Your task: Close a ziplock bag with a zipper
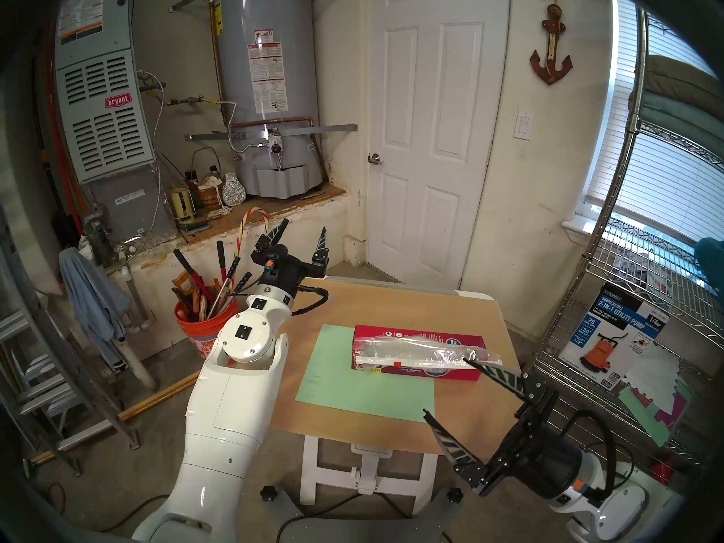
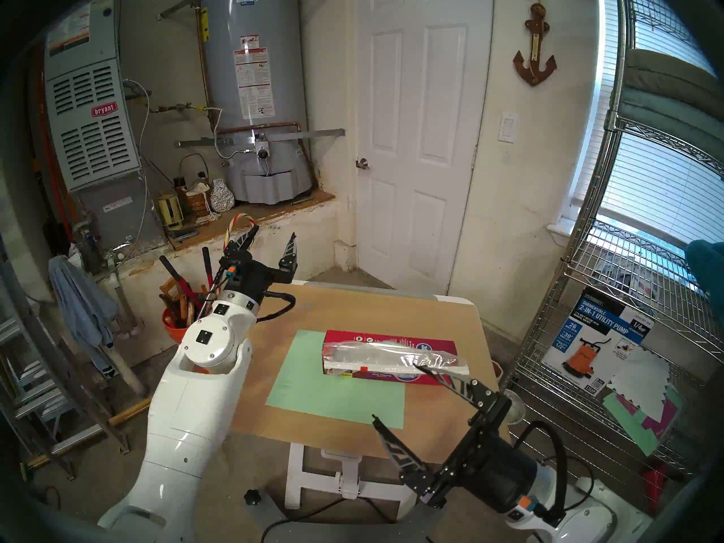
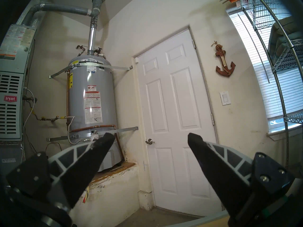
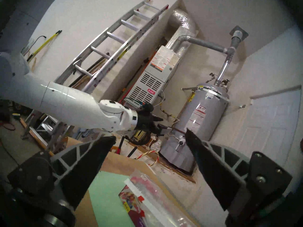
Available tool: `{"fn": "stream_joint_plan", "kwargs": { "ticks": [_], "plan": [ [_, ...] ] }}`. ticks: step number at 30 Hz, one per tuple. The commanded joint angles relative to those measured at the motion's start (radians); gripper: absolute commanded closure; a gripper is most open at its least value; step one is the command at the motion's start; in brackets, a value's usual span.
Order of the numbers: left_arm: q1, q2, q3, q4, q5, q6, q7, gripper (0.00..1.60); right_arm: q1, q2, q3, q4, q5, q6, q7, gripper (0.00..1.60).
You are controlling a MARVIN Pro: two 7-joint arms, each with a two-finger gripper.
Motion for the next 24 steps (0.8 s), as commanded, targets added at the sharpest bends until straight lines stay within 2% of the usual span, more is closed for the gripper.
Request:
{"fn": "stream_joint_plan", "kwargs": {
  "ticks": [1,7,14,15,24],
  "plan": [
    [-0.012,0.002,-0.001,-0.025,0.002,-0.003,0.0,0.0,0.109,-0.068,-0.082,0.037,-0.1,0.006,-0.013,0.0],
    [-0.012,0.002,-0.001,-0.024,0.001,-0.004,0.0,0.0,0.177,-0.098,-0.118,0.089,-0.173,-0.007,-0.014,0.0],
    [-0.013,0.001,-0.001,-0.023,0.001,-0.004,0.0,0.0,0.256,-0.15,-0.16,0.15,-0.312,-0.052,-0.012,0.0],
    [-0.013,0.001,-0.001,-0.023,0.001,-0.004,0.0,0.0,0.286,-0.165,-0.178,0.174,-0.349,-0.063,-0.01,0.0],
    [-0.013,0.001,-0.001,-0.023,0.001,-0.005,0.0,0.0,0.379,-0.25,-0.214,0.219,-0.475,-0.048,-0.023,0.0]
  ]
}}
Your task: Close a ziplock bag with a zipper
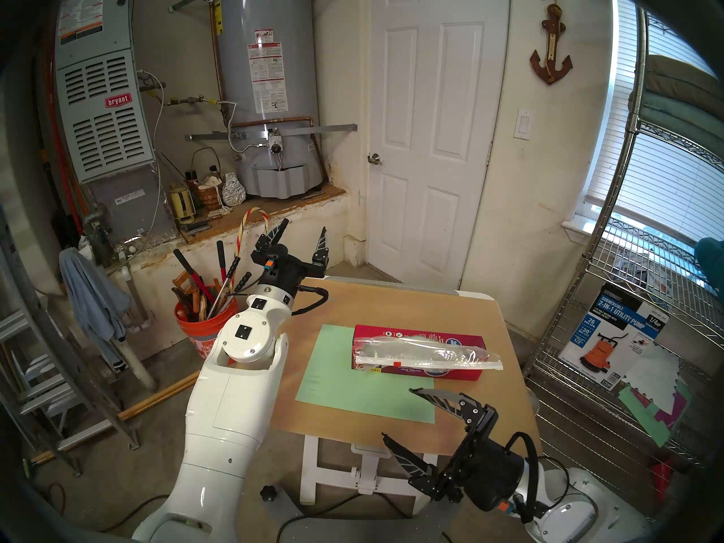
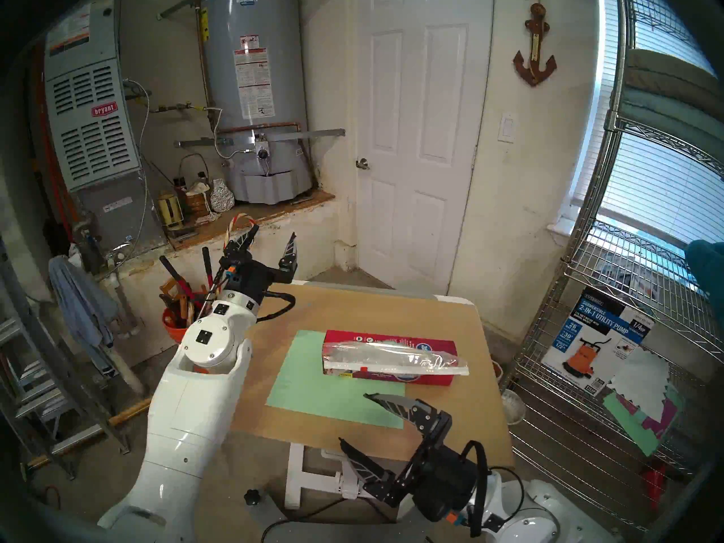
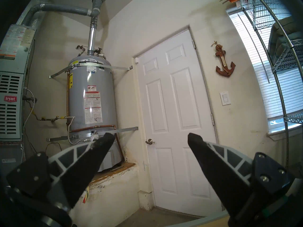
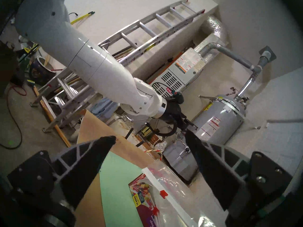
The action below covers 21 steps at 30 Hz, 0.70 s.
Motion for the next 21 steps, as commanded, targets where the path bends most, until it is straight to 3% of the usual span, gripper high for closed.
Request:
{"fn": "stream_joint_plan", "kwargs": {
  "ticks": [1,6,13,21],
  "plan": [
    [-0.013,0.001,-0.001,-0.022,0.001,-0.004,0.0,0.0,0.108,-0.09,-0.021,-0.006,-0.098,-0.001,-0.012,0.0],
    [-0.013,0.001,-0.001,-0.024,0.001,-0.004,0.0,0.0,0.148,-0.12,-0.045,0.017,-0.171,0.009,-0.034,0.0],
    [-0.012,0.002,-0.001,-0.025,0.002,-0.003,0.0,0.0,0.114,-0.166,-0.037,-0.003,-0.297,0.045,-0.092,0.0],
    [-0.012,0.002,-0.001,-0.025,0.002,-0.002,0.0,0.0,0.052,-0.2,-0.009,-0.011,-0.342,0.101,-0.166,0.0]
  ]
}}
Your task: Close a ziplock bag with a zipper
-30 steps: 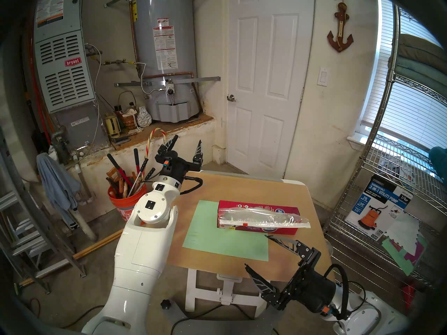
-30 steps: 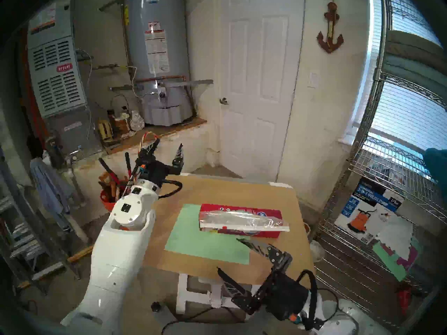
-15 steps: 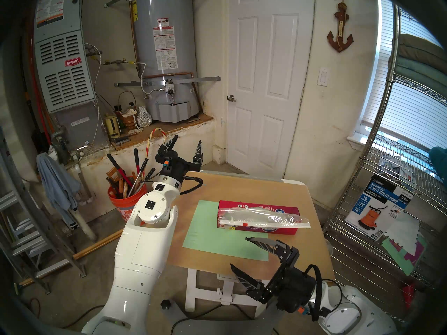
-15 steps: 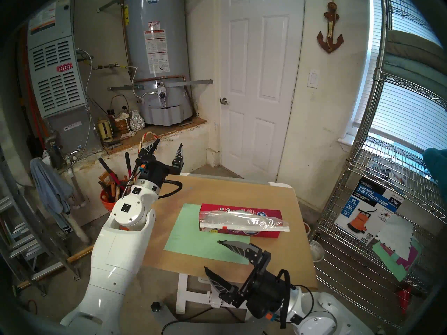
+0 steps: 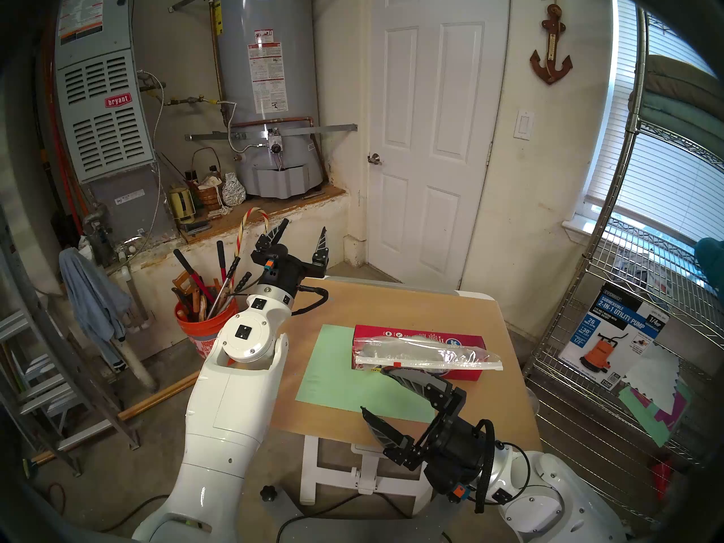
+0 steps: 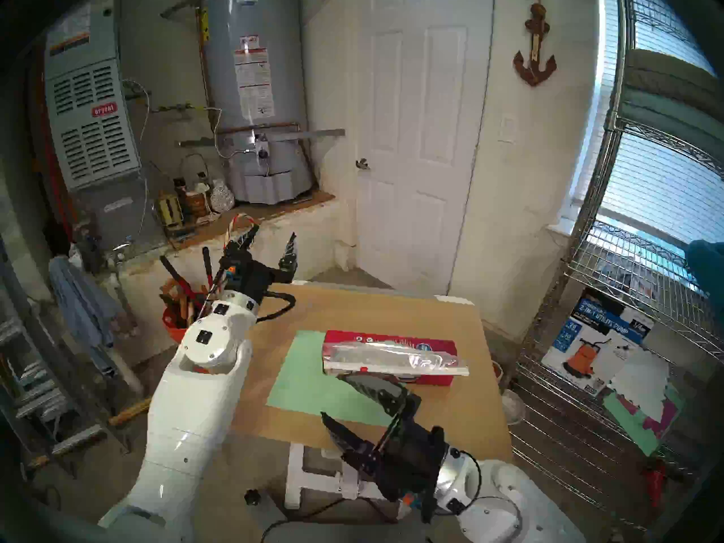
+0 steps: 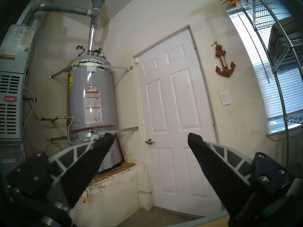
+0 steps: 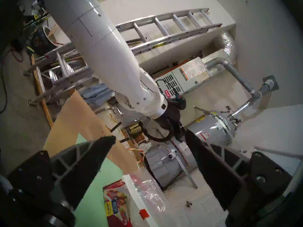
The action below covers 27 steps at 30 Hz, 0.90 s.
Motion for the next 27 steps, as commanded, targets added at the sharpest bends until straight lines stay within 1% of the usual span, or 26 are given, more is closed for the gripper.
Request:
{"fn": "stream_joint_plan", "kwargs": {
  "ticks": [1,3,5,6,8,13,14,15,19,20,22,25,27],
  "plan": [
    [-0.012,0.002,-0.001,-0.025,0.002,-0.003,0.0,0.0,-0.048,-0.051,0.02,-0.029,-0.037,0.039,-0.071,0.0],
    [-0.012,0.002,-0.001,-0.025,0.002,-0.003,0.0,0.0,-0.055,-0.064,0.021,-0.025,-0.059,0.041,-0.1,0.0],
    [-0.012,0.002,-0.001,-0.025,0.002,-0.002,0.0,0.0,-0.056,-0.061,0.018,-0.03,-0.093,0.046,-0.106,0.0],
    [-0.012,0.002,-0.001,-0.025,0.002,-0.002,0.0,0.0,-0.052,-0.055,0.017,-0.033,-0.126,0.049,-0.105,0.0],
    [-0.012,0.002,-0.001,-0.025,0.002,-0.002,0.0,0.0,-0.052,-0.064,0.014,-0.032,-0.144,0.065,-0.111,0.0],
    [-0.012,0.002,-0.001,-0.025,0.002,-0.003,0.0,0.0,-0.025,-0.088,-0.004,-0.02,-0.182,0.084,-0.125,0.0],
    [-0.012,0.002,-0.001,-0.025,0.002,-0.003,0.0,0.0,-0.017,-0.088,-0.009,-0.017,-0.204,0.085,-0.131,0.0],
    [-0.012,0.002,-0.001,-0.025,0.002,-0.003,0.0,0.0,-0.013,-0.092,-0.013,-0.012,-0.206,0.087,-0.132,0.0],
    [-0.012,0.002,-0.001,-0.025,0.002,-0.003,0.0,0.0,0.004,-0.096,-0.024,-0.002,-0.262,0.106,-0.139,0.0],
    [-0.012,0.002,-0.001,-0.025,0.002,-0.003,0.0,0.0,0.015,-0.098,-0.026,0.01,-0.286,0.109,-0.151,0.0],
    [-0.012,0.002,-0.001,-0.025,0.002,-0.003,0.0,0.0,0.028,-0.096,-0.026,0.016,-0.302,0.116,-0.146,0.0],
    [-0.012,0.002,-0.001,-0.025,0.002,-0.003,0.0,0.0,0.053,-0.098,-0.021,0.042,-0.337,0.123,-0.165,0.0],
    [-0.012,0.002,-0.001,-0.025,0.002,-0.003,0.0,0.0,0.064,-0.105,-0.016,0.054,-0.34,0.13,-0.17,0.0]
  ]
}}
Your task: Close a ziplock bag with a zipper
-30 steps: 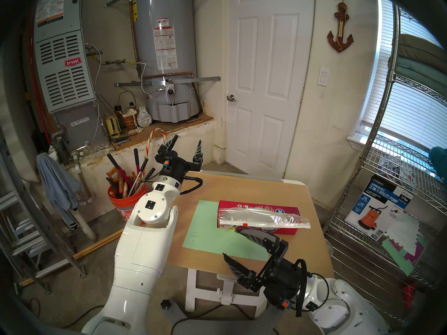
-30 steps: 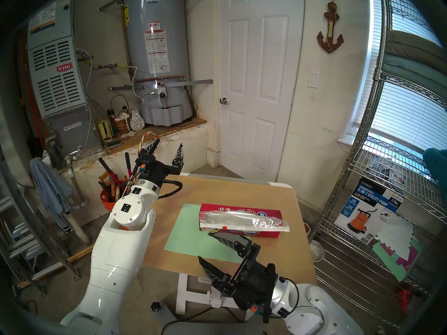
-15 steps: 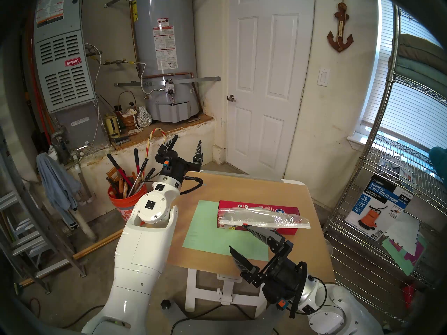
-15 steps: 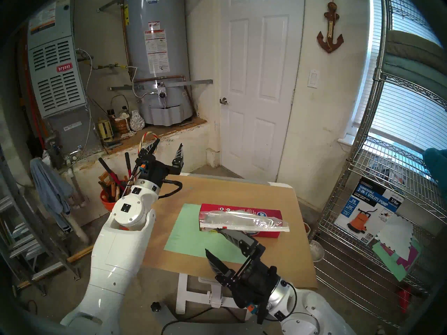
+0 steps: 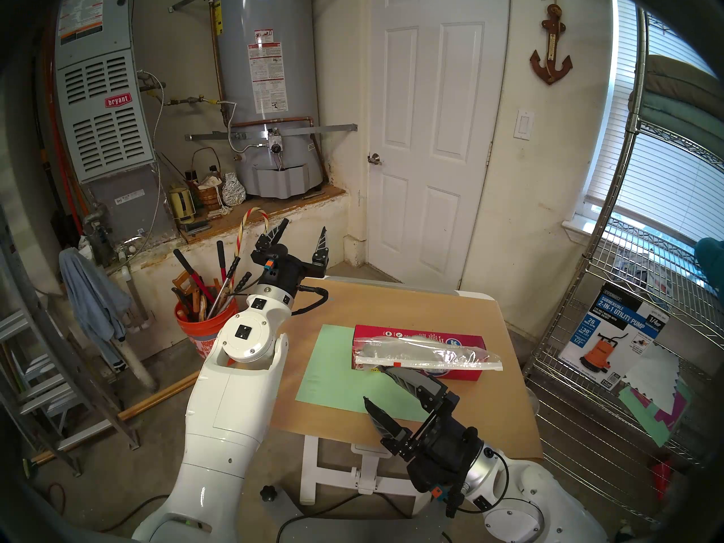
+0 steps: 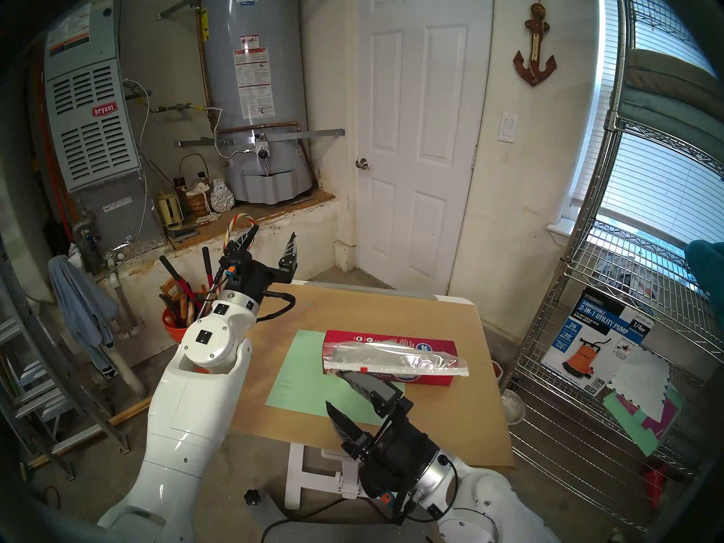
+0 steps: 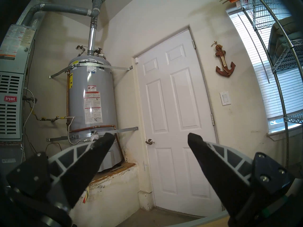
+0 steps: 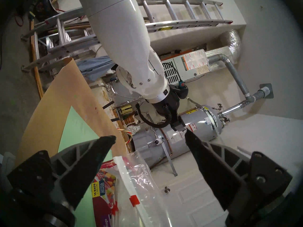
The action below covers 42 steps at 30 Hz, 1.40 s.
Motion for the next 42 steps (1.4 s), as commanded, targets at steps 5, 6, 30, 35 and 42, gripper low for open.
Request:
{"fn": "stream_joint_plan", "kwargs": {
  "ticks": [5,6,30,35,42],
  "plan": [
    [-0.012,0.001,-0.001,-0.024,0.002,-0.003,0.0,0.0,0.063,-0.027,0.018,0.04,-0.047,0.034,-0.051,0.0],
    [-0.012,0.001,-0.001,-0.024,0.002,-0.003,0.0,0.0,0.063,-0.032,0.023,0.05,-0.047,0.043,-0.056,0.0],
    [-0.012,0.001,-0.001,-0.024,0.002,-0.002,0.0,0.0,0.14,-0.033,0.04,0.117,-0.146,0.062,-0.132,0.0],
    [-0.012,0.002,-0.001,-0.024,0.002,-0.002,0.0,0.0,0.147,-0.026,0.054,0.114,-0.156,0.065,-0.122,0.0],
    [-0.012,0.002,-0.001,-0.025,0.002,-0.002,0.0,0.0,0.151,-0.024,0.063,0.116,-0.156,0.056,-0.113,0.0]
  ]
}}
